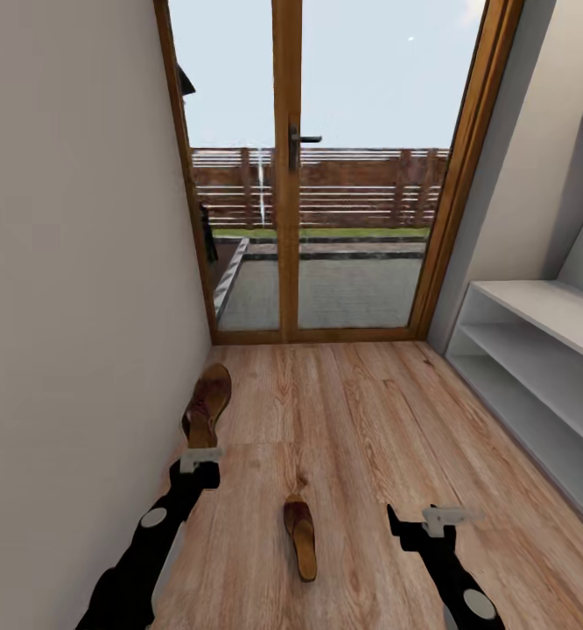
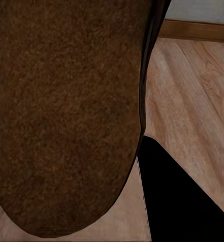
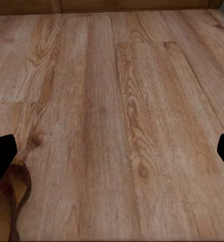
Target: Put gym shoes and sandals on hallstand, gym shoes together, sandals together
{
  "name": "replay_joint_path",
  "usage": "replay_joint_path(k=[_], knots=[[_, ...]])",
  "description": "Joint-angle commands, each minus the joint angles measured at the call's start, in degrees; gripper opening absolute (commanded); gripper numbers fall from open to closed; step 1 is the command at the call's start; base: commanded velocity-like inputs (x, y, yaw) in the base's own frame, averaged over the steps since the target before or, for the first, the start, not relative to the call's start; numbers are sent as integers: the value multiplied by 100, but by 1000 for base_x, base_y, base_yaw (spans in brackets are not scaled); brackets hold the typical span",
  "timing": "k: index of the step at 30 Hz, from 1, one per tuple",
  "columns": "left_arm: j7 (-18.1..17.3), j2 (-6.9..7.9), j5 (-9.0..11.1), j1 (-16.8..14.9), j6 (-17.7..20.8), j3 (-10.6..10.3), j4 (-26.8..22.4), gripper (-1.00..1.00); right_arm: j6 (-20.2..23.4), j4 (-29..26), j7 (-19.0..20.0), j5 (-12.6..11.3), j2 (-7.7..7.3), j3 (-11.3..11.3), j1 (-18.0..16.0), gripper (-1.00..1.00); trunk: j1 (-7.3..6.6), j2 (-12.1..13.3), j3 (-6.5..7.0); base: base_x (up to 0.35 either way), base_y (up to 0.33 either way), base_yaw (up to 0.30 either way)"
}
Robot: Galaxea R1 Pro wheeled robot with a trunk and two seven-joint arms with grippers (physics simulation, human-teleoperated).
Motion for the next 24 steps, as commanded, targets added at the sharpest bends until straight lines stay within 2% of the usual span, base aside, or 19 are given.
replay_joint_path(k=[1, 2, 4, 6, 7, 8, 10, 13, 16, 21, 24], knots=[[-50, -25, -44, -48, 139, -22, -16, -100, -4, 9, 38, 22, 154, -15, -3, 100, -1, -2, -5, 0, 0, 0], [-48, -30, -43, -83, 190, -56, -18, -100, 7, 14, 35, 35, 237, -9, -3, 100, -1, -2, -5, 0, 0, 0], [-45, -43, -42, -288, 398, -212, -24, -100, 158, 26, -31, 165, 588, 112, -3, 100, -1, -2, -5, 0, 0, 0], [-44, -47, -42, -399, 514, -284, -26, -100, 318, 27, -119, 284, 744, 235, -4, 100, -1, -2, -5, 0, 0, 0], [-44, -51, -41, -501, 640, -341, -27, -100, 529, 24, -262, 419, 875, 381, -5, 100, -1, -2, -5, 0, 0, 0], [-44, -51, -39, -549, 705, -364, -29, -100, 646, 21, -354, 489, 930, 460, -7, 100, -1, -2, -5, 0, 0, 0], [-49, -48, -30, -696, 938, -423, -33, -100, 1152, 12, -810, 688, 1099, 766, -11, 100, -1, -2, -5, 0, 0, 0], [-66, -46, -21, -769, 1056, -447, -37, -100, 1592, 10, -1175, 767, 1139, 944, -36, 100, -1, -2, -5, 0, 0, 0], [-78, -48, -17, -799, 1109, -464, -72, -100, 1880, 14, -1333, 798, 1139, 1017, -68, 100, -1, -2, -5, 0, 0, 0], [-91, -43, -12, -805, 1166, -472, -259, -100, 2063, 33, -1425, 816, 1139, 1053, -94, 100, -1, -2, -5, 4, 0, 0], [-95, -41, -9, -803, 1183, -473, -333, -100, 2092, 58, -1436, 822, 1139, 1038, -99, 100, -1, -2, -5, 200, 0, 0]])
